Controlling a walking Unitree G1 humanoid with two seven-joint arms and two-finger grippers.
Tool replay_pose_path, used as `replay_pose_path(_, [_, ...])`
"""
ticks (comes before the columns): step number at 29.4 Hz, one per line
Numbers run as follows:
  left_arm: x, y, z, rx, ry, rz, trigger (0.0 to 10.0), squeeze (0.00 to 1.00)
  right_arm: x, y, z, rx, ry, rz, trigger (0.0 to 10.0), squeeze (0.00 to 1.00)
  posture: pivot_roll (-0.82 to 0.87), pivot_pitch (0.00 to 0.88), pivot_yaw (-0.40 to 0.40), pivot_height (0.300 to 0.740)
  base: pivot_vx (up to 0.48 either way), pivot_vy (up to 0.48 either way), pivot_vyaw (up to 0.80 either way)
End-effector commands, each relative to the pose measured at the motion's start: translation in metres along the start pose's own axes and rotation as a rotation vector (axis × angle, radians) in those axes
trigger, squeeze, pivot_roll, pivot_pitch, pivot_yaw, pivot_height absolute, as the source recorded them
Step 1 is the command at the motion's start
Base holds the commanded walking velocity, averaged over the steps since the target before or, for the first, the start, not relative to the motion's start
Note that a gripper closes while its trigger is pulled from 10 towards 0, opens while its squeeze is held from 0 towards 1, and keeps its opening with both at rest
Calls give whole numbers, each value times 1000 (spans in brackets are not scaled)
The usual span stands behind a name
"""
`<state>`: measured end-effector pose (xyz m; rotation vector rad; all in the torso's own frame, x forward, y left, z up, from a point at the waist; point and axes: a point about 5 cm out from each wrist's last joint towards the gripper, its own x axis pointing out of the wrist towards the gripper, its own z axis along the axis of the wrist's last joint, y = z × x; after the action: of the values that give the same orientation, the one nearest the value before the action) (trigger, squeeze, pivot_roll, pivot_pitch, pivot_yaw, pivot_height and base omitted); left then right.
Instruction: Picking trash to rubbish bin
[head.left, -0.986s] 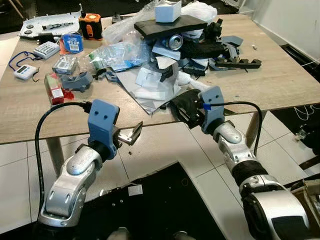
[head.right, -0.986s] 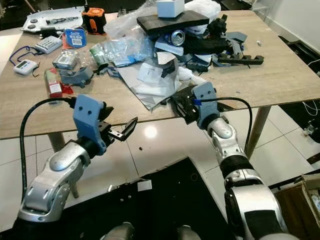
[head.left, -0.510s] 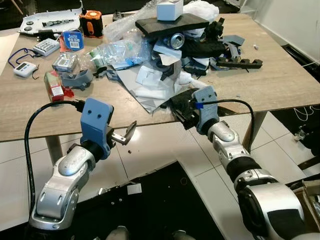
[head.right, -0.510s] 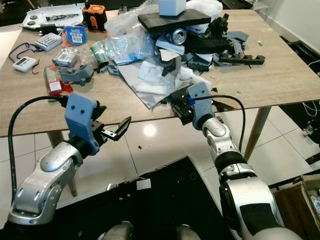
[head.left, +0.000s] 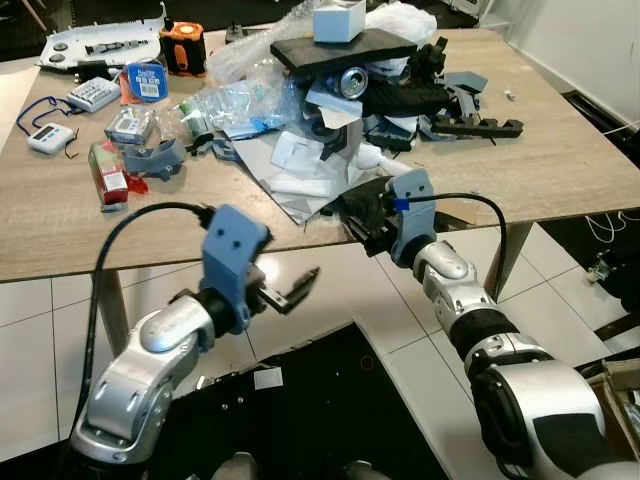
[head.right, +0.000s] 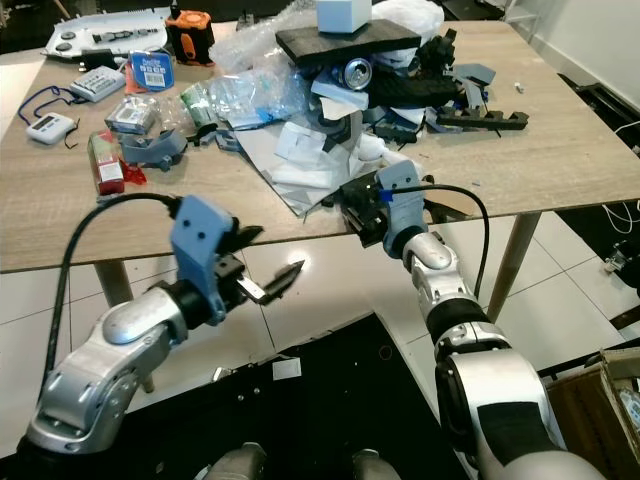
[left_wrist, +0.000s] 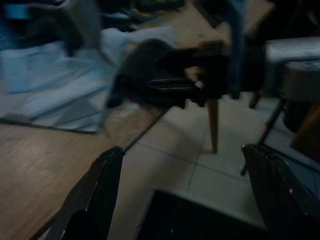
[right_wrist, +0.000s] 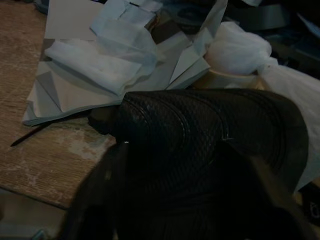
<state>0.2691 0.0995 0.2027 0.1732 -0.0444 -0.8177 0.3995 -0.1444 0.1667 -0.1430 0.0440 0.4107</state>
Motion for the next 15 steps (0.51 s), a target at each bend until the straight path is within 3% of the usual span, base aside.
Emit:
replay_pose_path(1, [4,-2,-8,27,62,-30,10000,0,-4,6,-23,67,104,16,0,0,389,258,-36,740,0,0,0])
replay_pose_path(15, [10,-2,-11,37,96,-52,10000,0,-2,5,-18,99,81,21,0,0,388,256,-31,740,0,0,0])
